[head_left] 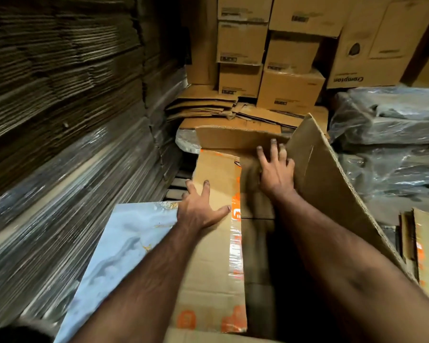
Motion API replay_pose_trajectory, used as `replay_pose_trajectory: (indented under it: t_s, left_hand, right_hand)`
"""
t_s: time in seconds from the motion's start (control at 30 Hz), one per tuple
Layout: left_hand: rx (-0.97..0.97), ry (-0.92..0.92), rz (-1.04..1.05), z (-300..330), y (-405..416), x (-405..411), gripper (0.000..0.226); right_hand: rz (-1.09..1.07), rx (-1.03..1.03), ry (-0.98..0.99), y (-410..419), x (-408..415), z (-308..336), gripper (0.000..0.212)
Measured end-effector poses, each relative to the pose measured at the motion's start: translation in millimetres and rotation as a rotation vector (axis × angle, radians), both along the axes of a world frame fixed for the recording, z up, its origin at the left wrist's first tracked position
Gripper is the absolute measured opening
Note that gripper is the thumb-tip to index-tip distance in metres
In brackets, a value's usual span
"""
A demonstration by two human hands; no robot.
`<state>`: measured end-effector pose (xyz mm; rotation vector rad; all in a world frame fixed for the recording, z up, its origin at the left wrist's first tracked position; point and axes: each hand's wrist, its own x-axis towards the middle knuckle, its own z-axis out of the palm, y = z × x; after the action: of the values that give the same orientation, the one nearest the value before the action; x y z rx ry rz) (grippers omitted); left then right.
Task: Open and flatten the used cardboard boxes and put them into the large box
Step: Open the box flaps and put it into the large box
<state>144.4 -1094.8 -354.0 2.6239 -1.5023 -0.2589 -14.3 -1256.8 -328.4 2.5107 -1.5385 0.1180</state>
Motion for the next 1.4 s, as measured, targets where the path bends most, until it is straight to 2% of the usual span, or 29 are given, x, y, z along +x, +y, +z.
replay_pose_trajectory:
  t_s: [0.2,0.37,0.43,0.6,0.7,0.93,1.13,1.27,1.33,1.4]
  left_hand:
    - [-0.033,-0.050,-0.004,0,3,-3,0.102]
    - [-0.041,-0.077,0.008,-7,-3,-4,0.103]
    - [-0.038,-0.080,0.015,-8,-4,-5,0.103]
    - [-0.033,-0.091,0.024,-7,-2,-6,0.101]
    - [-0.032,-0.107,0.021,-7,0,-8,0.100]
    - [-0.043,-0.110,-0.014,-4,20,-17,0.095]
    - [-0.049,-0.096,-0.074,-1,55,-28,0.093]
    - [-0.037,-0.114,-0.089,5,59,-32,0.092]
    - [-0.083,-0.236,-0.170,6,61,-36,0.085]
    - [-0.203,-0.318,-0.391,8,63,-42,0.075]
  right_hand:
    - [0.048,0.210,0.015,-73,5,22,0.088]
    - [0.001,0.285,0.176,-102,-3,-10,0.095]
    - [-0.003,0.309,0.131,-113,-2,-13,0.093]
    - [0.019,0.347,0.073,-126,4,-1,0.071]
    - [0.036,0.368,0.017,-120,-6,-4,0.074]
    - [0.063,0.327,-0.035,-40,-55,-12,0.071]
    - [-0.014,0.318,0.017,70,-106,-7,0.072]
    - [-0.086,0.317,0.125,136,-126,-6,0.073]
    - [-0.043,0.301,0.184,158,-130,-11,0.070]
    - [-0.006,0.283,0.190,169,-134,-13,0.067]
